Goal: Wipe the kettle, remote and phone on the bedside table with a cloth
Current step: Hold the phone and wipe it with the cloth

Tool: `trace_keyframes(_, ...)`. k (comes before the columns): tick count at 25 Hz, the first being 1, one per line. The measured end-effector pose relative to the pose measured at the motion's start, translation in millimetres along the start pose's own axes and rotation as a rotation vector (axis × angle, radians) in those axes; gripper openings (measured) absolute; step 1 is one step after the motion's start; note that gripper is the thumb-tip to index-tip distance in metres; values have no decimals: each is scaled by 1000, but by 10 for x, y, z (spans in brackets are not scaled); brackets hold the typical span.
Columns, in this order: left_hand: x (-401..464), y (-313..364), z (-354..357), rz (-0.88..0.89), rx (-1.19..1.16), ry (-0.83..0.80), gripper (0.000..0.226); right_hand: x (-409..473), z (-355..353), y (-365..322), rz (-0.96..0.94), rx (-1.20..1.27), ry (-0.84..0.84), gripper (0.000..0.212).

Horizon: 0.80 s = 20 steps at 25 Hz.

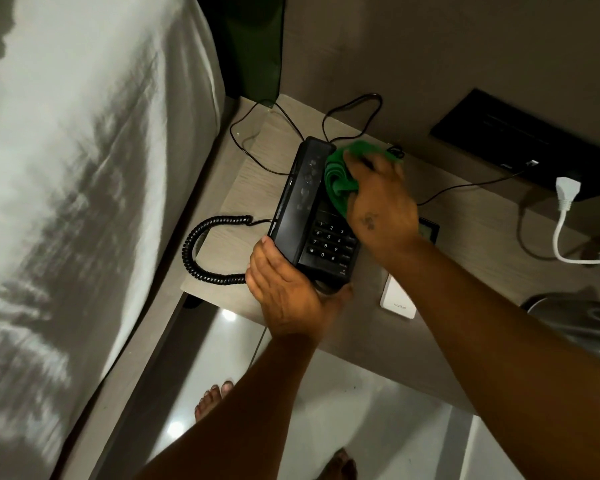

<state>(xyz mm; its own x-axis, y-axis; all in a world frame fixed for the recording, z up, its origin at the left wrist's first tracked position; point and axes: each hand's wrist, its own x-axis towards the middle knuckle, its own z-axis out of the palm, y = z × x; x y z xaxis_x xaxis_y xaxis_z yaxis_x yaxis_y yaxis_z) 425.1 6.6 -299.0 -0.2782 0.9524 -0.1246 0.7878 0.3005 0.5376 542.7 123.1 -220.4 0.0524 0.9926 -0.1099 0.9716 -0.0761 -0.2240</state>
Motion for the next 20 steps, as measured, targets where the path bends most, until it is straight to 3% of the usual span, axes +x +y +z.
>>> trace_keyframes(3, 1, 6, -7, 1, 7, -14, 145, 98, -24, -91, 17, -15, 29, 52)
trace_keyframes(7, -1, 94, -82, -38, -52, -26, 130, -535, 46, -175, -103, 37, -8, 52)
trace_keyframes(9, 15, 122, -110, -53, -91, -39, 126, -879, 68, -157, -182, 41, -32, 41)
trace_keyframes(11, 4, 88, -78, -27, -66, -25, 129, -959, 63, -97, -154, 50, -60, 41)
trace_keyframes(17, 12, 4, -21, -9, 2, -44, 146, 83, -23, 32, 49, 27, 47, 54)
trace_keyframes(20, 11, 21, -48, -15, -3, -54, 146, 119, -38, 30, 70, 59, 52, 52)
